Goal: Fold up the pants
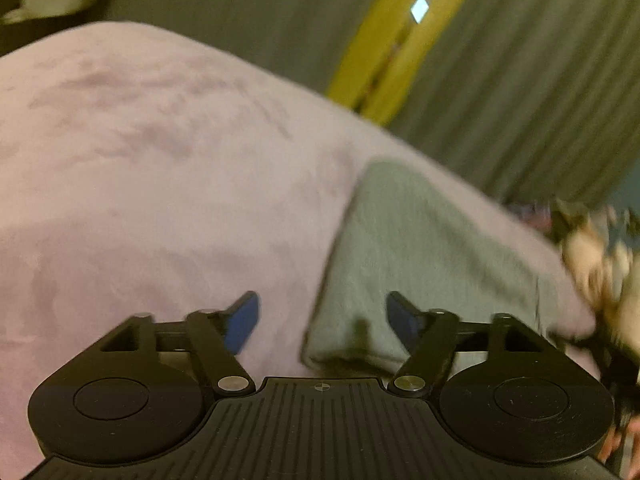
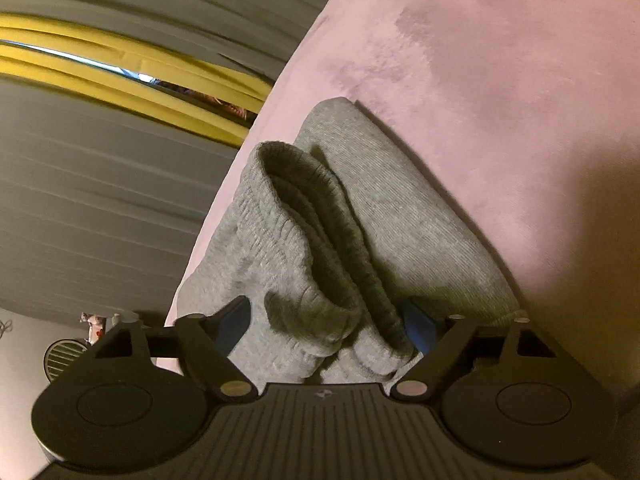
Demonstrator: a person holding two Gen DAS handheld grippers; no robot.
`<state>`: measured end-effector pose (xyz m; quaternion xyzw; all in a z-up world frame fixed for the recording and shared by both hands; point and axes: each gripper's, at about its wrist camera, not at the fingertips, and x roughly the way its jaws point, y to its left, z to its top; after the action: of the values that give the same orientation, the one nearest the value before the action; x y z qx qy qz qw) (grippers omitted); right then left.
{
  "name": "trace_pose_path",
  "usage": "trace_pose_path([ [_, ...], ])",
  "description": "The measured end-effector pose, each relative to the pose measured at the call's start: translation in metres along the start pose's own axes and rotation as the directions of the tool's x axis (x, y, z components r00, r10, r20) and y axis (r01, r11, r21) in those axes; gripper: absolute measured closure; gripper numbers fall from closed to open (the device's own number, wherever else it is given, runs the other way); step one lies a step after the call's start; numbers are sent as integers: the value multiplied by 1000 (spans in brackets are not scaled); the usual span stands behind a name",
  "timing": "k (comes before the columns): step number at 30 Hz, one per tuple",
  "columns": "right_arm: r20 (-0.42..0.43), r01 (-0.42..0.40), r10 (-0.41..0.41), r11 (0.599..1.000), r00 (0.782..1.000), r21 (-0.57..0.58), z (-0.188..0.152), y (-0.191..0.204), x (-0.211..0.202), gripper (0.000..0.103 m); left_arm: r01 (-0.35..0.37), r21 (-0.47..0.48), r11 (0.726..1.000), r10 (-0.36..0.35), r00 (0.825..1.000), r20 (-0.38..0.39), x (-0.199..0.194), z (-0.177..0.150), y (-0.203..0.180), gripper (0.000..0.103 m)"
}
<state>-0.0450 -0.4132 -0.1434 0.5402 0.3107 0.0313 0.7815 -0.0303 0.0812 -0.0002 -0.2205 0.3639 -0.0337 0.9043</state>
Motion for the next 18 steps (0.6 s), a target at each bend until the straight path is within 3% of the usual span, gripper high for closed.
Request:
trace_pose_path([
  [2,-1,-4,4,1000,1000,13,2,-4,-2,34,-22,-64,998,23,1000,13,1,2,7,20],
  [5,-10,-24,24,999,1000,33,6,-11,-3,33,-85,-106,991,80,995,-52,13,7,10,20],
  [10,-42,-48,47,999,998,-8,10,-8,9,14,-136,-129,982,128,989,-68,25,10,12,20],
  [13,-76,-66,62,996,995,-57,12,-1,20,12,-140,-169,976,135,990,-41,22,8,19,20],
  [14,-81,-69,64,995,995,-67,12,0,22,14,-139,-180,974,134,990,-42,21,7,21,20],
  [16,-90,-91,83,992,992,-85,13,2,25,53,-149,-187,971,143,989,-47,23,8,24,20],
  [17,-103,-95,87,992,991,-77,14,1,27,61,-151,-180,972,145,988,-47,23,8,23,20],
  [18,-118,-113,107,992,987,-53,15,-2,29,61,-153,-172,973,147,988,-46,24,8,22,20],
])
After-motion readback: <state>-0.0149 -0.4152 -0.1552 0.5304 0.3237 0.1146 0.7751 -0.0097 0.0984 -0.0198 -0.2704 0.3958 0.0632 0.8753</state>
